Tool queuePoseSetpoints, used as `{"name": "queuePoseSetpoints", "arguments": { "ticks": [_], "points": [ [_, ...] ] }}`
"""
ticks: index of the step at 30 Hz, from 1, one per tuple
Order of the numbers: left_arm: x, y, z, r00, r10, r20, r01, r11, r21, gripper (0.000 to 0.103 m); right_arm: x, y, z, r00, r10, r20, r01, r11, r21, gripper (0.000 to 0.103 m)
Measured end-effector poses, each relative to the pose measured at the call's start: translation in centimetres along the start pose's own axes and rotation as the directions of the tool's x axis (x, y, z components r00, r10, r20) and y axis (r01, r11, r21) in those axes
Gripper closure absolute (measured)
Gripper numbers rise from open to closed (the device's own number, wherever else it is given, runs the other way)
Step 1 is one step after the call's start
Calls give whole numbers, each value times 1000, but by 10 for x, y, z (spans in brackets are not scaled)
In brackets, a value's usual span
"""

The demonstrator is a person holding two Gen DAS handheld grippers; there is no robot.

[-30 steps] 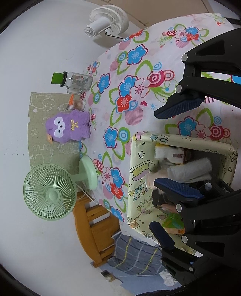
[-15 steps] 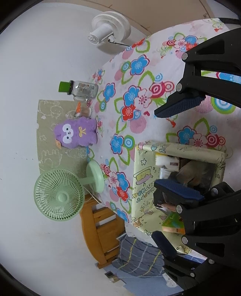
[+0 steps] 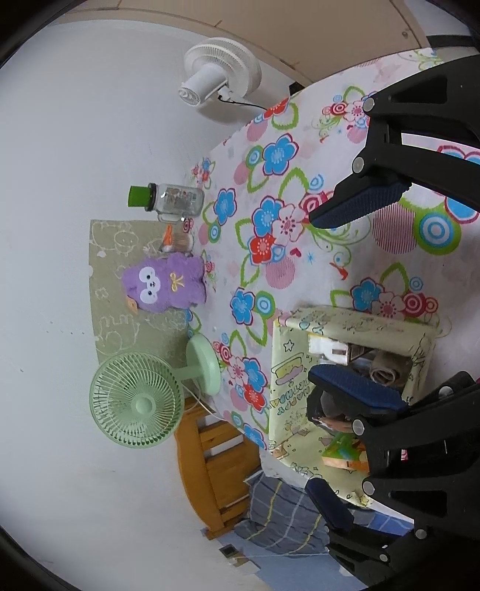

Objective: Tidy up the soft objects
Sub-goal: 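Withdraw both open tools up and away from the box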

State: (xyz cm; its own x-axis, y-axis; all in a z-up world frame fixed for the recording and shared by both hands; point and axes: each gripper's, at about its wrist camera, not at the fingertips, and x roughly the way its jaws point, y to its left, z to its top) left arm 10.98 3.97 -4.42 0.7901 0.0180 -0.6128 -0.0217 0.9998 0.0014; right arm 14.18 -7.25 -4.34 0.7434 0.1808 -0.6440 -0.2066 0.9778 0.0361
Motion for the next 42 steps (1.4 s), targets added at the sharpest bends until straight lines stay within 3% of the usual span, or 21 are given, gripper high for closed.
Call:
{"name": "queuePoseSetpoints", "arguments": {
  "ticks": [13,28,42],
  "points": [
    [-21,-18,-2,999,25,23,-25,1000,1,2,-25,-26,-5,999,-1,37,1,1000,4,23],
    [-55,-33,-5,998,3,60,-3,1000,-15,0,-72,-59,-16,992,-14,125,11,999,32,18],
    [-92,-51,-5,990,-11,143,6,999,34,0,-113,-83,-24,977,-69,201,60,997,49,18]
  ]
}}
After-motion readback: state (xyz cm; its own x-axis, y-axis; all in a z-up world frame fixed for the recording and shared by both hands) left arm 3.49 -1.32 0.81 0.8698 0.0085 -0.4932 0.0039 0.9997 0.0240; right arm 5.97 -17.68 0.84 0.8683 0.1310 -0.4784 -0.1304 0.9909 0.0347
